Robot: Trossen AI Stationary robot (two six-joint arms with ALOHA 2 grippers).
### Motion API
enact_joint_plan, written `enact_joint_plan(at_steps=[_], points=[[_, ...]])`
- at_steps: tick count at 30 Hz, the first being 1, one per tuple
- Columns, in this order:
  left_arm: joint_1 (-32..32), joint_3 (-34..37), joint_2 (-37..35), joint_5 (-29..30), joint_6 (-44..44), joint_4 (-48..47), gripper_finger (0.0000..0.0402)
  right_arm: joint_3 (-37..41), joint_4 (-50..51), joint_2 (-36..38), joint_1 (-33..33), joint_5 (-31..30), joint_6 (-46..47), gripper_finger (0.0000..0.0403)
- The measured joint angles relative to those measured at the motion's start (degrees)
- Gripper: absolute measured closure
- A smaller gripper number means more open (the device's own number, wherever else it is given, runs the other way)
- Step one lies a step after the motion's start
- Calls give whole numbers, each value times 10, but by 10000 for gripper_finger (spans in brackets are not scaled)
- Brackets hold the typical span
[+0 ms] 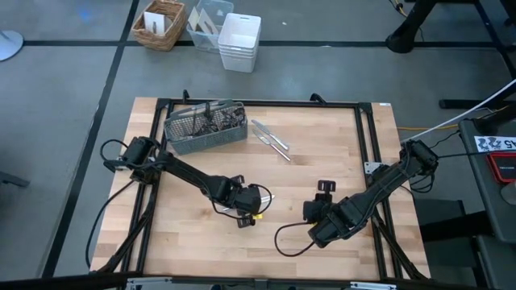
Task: Sort silverware
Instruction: Put the silver table knife into the silverware rack
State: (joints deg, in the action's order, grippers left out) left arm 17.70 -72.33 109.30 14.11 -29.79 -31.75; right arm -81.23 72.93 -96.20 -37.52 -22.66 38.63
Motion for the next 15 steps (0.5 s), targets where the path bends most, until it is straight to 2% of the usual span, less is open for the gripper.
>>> enact_joint_plan(at_steps=[7, 10, 15], points=[[-1, 26, 0, 0, -20, 13, 304, 0, 0, 32, -4, -52, -37, 275], [-1, 41, 0, 0, -24, 19, 305, 0, 1, 70, -4, -79, -55, 275], [-1, 50, 0, -3, -30, 29, 306, 2, -3, 148, -3, -161, -91, 275]])
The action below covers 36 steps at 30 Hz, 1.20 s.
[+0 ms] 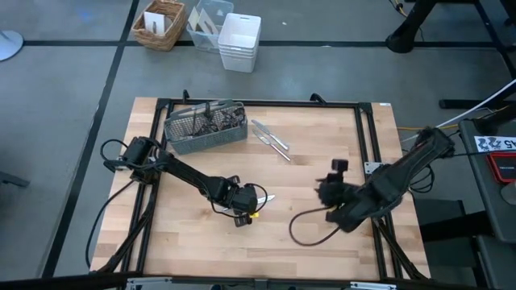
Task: Sort silverware
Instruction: Put the silver table knife into the silverware rack
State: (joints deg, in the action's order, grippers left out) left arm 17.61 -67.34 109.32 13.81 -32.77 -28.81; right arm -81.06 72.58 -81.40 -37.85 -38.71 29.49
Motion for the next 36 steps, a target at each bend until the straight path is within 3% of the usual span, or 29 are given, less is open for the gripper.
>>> enact_joint_plan(at_steps=[4, 10, 13, 16, 19, 22, 29, 36], points=[[0, 1, 0, -1, 1, 5, 306, 37, -49, 68, 14, -28, -39, 275], [0, 1, 0, -9, 12, 18, 306, 169, -202, 178, 74, 6, -104, 275], [-2, 1, 0, -10, 13, 19, 306, 251, -321, 222, 115, 73, -148, 275], [-5, 0, 5, -10, 13, 23, 306, 333, -460, 251, 153, 179, -206, 275], [-5, -1, 22, -11, 13, 32, 306, 402, -589, 259, 190, 292, -251, 275], [-5, -3, 37, -22, 13, 31, 306, 451, -663, 259, 225, 357, -268, 275], [-9, -4, 45, -32, -2, 15, 310, 507, -700, 260, 293, 368, -244, 275], [-18, -3, 46, -46, -1, 9, 371, 518, -698, 258, 316, 368, -223, 275]])
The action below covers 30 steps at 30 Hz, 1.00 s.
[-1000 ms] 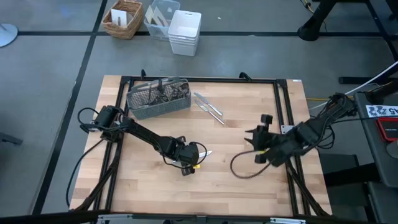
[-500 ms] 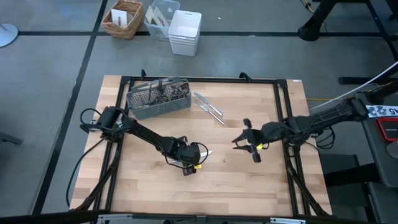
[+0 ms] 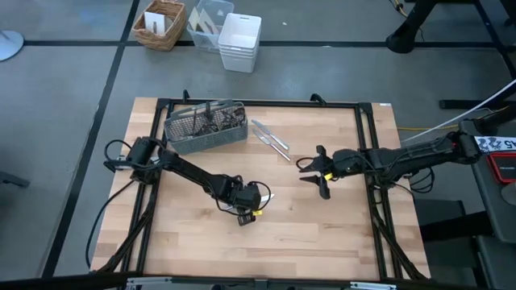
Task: Sort silverware
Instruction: Put the silver table knife into the silverware rack
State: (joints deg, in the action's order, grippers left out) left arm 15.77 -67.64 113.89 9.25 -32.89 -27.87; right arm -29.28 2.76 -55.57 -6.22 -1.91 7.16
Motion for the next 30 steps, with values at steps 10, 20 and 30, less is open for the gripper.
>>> enact_joint_plan(at_steps=[10, 20, 30], points=[[-5, 2, -6, -10, -16, 3, 364, 0, 1, 0, -1, 0, 0, 275], [-6, 5, -26, -9, -45, 13, 367, 0, 4, 0, -1, 0, 0, 275], [-16, 5, -34, -10, -74, 18, 367, 0, 4, 0, -1, 0, 0, 275]])
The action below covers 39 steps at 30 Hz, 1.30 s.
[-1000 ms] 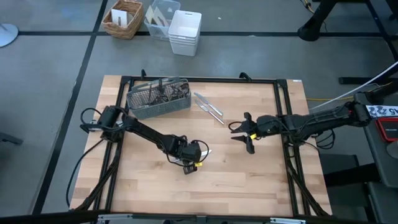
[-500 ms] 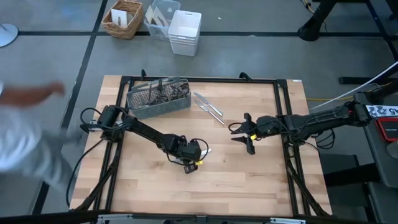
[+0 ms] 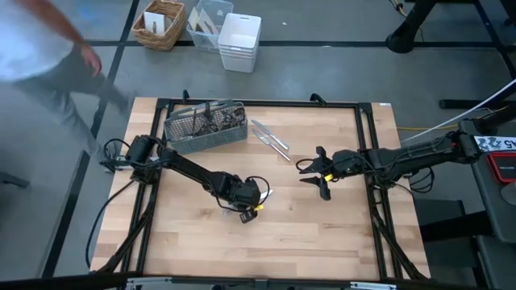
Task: Sort silverware
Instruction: Put the silver table knife into the silverware rack
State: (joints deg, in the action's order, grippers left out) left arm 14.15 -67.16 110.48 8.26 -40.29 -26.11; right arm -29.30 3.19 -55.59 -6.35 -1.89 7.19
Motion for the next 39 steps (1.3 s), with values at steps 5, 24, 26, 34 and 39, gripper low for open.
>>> enact_joint_plan(at_steps=[5, 24, 26, 34, 39], points=[[-7, 0, -2, 2, -11, 0, 366, 0, 0, 0, 0, 0, 0, 275], [-23, -1, -7, 15, -24, -6, 367, 0, 9, 0, 0, 0, 0, 275], [-23, -1, -11, 18, -29, -9, 368, 0, 14, 0, 0, 0, 0, 275], [-23, -2, -70, 84, -43, -53, 370, 0, 17, 0, 0, 0, -1, 275], [-21, -2, -131, 156, -56, -105, 373, 0, 17, 0, 0, 0, -1, 275]])
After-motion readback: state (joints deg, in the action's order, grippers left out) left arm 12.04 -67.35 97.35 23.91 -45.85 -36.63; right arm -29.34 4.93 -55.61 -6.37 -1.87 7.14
